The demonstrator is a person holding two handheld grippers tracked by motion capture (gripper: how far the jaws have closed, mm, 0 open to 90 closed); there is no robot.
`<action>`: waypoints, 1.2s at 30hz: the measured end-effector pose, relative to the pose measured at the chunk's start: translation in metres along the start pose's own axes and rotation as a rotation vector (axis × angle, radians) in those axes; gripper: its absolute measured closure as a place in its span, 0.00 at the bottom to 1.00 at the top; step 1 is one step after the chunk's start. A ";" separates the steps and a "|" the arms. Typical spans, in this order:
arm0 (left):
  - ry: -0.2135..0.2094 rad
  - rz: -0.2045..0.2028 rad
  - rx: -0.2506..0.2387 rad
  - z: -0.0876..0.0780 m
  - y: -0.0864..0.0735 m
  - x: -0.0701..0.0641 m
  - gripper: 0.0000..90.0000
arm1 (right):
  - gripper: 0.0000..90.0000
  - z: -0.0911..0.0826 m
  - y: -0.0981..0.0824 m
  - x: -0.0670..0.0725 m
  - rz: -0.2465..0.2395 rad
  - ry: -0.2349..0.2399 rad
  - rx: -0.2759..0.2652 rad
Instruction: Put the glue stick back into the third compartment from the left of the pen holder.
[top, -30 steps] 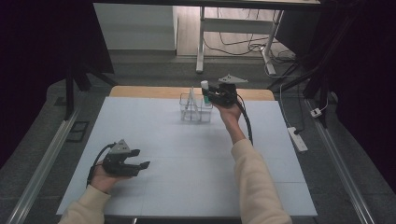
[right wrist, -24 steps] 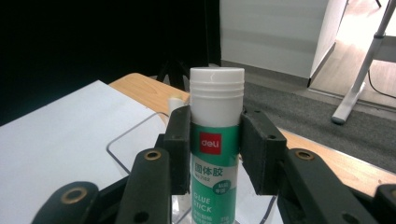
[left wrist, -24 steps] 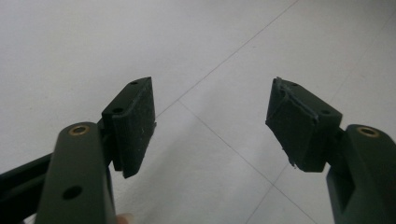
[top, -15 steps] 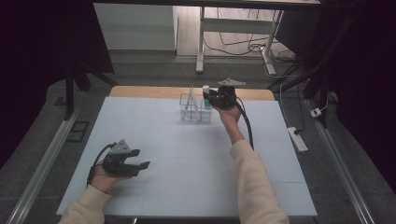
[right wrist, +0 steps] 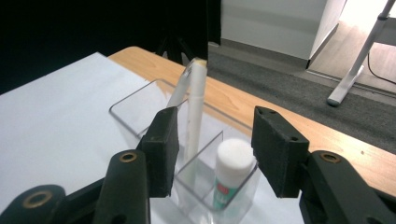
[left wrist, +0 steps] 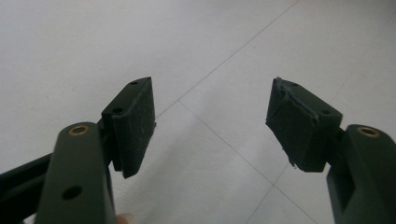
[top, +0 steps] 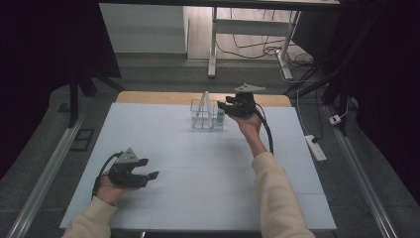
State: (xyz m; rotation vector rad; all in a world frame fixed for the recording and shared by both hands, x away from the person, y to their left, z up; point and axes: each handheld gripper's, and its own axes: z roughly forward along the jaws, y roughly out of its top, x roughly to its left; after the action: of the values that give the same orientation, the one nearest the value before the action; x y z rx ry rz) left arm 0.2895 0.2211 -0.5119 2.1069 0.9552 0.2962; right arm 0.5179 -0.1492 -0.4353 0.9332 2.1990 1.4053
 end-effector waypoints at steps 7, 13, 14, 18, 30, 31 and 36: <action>-0.002 -0.001 0.002 0.001 0.000 0.000 0.36 | 0.55 -0.018 -0.010 0.004 -0.033 0.029 0.025; -0.002 0.000 -0.001 0.000 0.000 0.000 0.36 | 0.54 -0.032 -0.023 0.009 -0.044 0.056 0.038; -0.001 0.001 -0.001 0.000 0.000 0.000 0.36 | 0.54 -0.034 -0.025 0.010 -0.044 0.062 0.038; -0.001 0.000 -0.001 0.000 0.000 0.001 0.36 | 0.54 -0.045 -0.036 0.011 -0.052 0.073 0.047; 0.004 -0.009 0.004 0.001 -0.001 0.002 0.36 | 0.49 -0.098 -0.071 0.010 -0.028 0.072 0.063; 0.004 -0.009 0.003 0.001 -0.001 0.002 0.36 | 0.49 -0.103 -0.074 0.010 -0.031 0.068 0.070; 0.007 -0.014 -0.001 0.000 -0.001 0.003 0.36 | 0.48 -0.122 -0.087 0.011 -0.039 0.056 0.095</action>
State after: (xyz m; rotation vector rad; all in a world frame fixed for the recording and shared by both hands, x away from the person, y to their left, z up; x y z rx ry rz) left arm 0.2907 0.2238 -0.5131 2.0980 0.9736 0.2970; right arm 0.4059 -0.2469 -0.4601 0.8869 2.3305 1.3355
